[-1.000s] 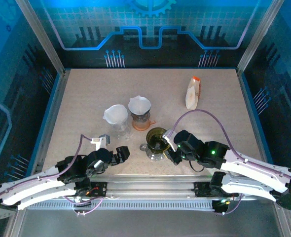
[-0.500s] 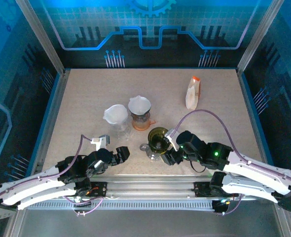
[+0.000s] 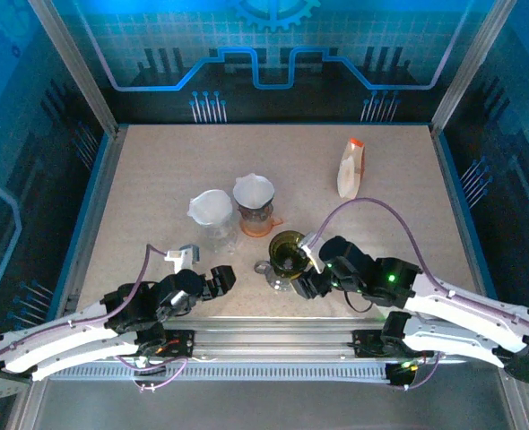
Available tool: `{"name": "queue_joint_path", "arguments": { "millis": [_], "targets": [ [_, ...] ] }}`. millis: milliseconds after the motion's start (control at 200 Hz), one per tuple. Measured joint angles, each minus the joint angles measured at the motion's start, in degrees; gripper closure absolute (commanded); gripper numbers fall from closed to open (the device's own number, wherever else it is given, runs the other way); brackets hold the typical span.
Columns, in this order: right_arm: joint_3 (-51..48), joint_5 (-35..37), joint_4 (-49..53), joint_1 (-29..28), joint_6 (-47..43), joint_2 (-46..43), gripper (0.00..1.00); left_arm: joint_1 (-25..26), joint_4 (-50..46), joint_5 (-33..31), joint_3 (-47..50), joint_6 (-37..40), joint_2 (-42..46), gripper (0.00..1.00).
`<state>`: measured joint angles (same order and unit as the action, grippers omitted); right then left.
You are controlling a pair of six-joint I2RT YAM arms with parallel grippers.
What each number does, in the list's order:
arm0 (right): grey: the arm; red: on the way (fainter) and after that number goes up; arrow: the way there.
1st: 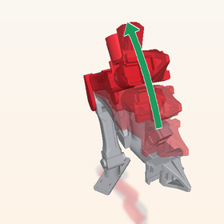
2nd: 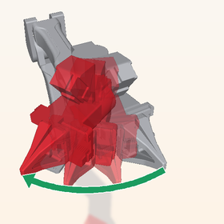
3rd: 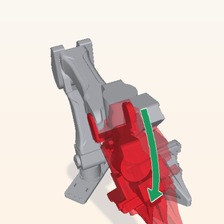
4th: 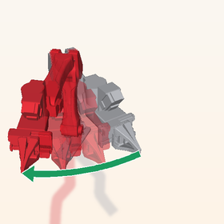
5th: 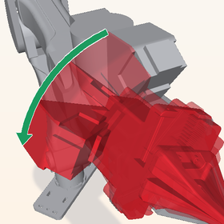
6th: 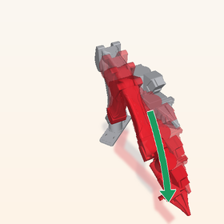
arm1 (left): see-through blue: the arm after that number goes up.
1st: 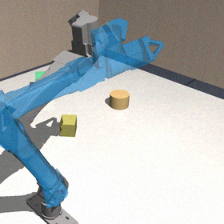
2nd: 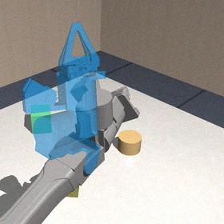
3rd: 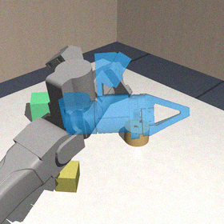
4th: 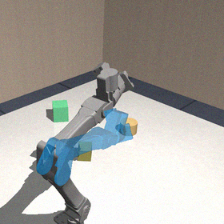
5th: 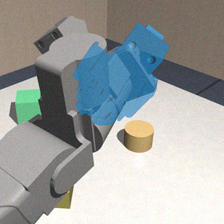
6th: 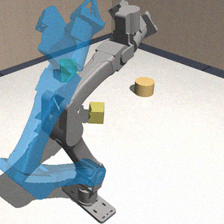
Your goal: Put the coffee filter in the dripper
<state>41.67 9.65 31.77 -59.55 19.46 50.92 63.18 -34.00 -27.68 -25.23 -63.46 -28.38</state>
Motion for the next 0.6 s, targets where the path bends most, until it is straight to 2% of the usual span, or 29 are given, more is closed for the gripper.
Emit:
{"name": "queue_joint_path", "arguments": {
  "millis": [310,600],
  "targets": [
    [2.3,-1.3,-1.4,0.0,0.0,3.4,0.32,0.0,0.0,0.0,0.0,0.0,0.0,0.01],
    [2.3,0.5,-0.8,0.0,0.5,0.7,0.27,0.0,0.0,-0.1,0.0,0.0,0.0,0.01]
  ]
}}
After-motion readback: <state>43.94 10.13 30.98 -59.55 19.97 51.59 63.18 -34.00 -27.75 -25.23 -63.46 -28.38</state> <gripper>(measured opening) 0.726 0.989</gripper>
